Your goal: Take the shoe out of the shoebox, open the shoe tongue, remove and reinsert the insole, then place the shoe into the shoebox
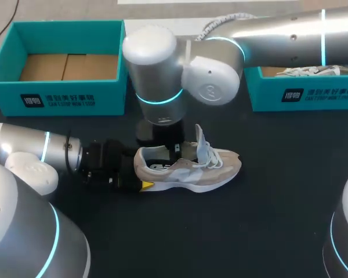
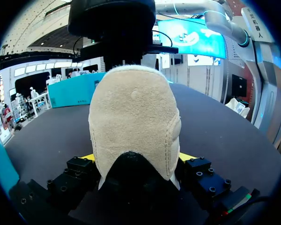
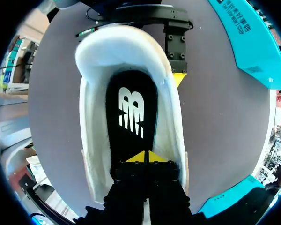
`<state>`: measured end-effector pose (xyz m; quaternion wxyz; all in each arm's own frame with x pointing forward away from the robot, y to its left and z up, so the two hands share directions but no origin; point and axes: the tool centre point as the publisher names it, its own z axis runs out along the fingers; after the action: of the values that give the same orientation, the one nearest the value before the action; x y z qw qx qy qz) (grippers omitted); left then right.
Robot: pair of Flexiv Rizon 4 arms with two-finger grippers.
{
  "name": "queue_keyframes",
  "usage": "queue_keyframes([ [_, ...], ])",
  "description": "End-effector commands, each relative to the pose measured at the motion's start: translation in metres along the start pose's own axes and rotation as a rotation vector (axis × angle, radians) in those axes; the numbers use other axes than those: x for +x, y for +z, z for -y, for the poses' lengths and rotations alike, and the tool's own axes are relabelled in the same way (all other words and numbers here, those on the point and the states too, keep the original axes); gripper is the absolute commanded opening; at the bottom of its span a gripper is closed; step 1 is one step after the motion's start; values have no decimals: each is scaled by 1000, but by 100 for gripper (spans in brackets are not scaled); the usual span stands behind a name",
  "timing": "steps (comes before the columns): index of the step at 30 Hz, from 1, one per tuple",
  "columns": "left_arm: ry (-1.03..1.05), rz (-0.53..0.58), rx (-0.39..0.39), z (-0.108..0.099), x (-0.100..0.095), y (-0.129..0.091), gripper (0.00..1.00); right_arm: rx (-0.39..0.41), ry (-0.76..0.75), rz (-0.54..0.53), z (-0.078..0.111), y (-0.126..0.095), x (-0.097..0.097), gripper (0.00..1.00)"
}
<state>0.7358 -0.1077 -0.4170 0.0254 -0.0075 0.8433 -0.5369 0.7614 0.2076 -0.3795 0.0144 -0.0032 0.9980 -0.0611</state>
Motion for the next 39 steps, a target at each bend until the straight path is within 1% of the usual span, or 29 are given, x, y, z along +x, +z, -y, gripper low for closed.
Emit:
queue_keyframes([
  [1,1,-1,0,-1,0,1,0,-27,10,18,4,5,4,0],
  [3,1,-1,0,-1,0,1,0,-26,11,17,4,5,4,0],
  [4,1,-1,0,-1,0,1,0,-29,6,17,3,4,3,12],
  [5,1,-1,0,-1,0,1,0,-27,8,17,2,4,2,27],
  [6,1,-1,0,-1,0,1,0,-30,8,21,2,3,1,32],
  [8,1,-1,0,-1,0,1,0,-30,10,22,1,3,0,35],
  [11,1,-1,0,-1,0,1,0,-44,4,23,-2,3,-1,37],
  [14,1,-1,0,-1,0,1,0,-68,-4,16,-5,8,-3,39],
  [15,1,-1,0,-1,0,1,0,-64,-4,14,-7,10,-3,40],
  [16,1,-1,0,-1,0,1,0,-79,-12,6,-9,12,-4,40],
  [19,1,-1,0,-1,0,1,0,-91,-27,-17,-15,20,-3,44],
  [23,1,-1,0,-1,0,1,0,-104,-36,-63,-22,34,3,42],
  [25,1,-1,0,-1,0,1,0,-110,-33,-81,-24,40,7,38],
  [26,1,-1,0,-1,0,1,0,-110,-33,-91,-25,43,9,22],
  [27,1,-1,0,-1,0,1,0,-109,-29,-98,-26,45,12,0],
  [29,1,-1,0,-1,0,1,0,-108,-27,-110,-27,47,15,0],
  [32,1,-1,0,-1,0,1,0,-106,-3,-119,-24,43,22,0],
  [35,1,-1,0,-1,0,1,0,-117,33,-113,-17,36,26,0],
  [39,1,-1,0,-1,0,1,0,-145,83,-81,-2,19,30,0],
])
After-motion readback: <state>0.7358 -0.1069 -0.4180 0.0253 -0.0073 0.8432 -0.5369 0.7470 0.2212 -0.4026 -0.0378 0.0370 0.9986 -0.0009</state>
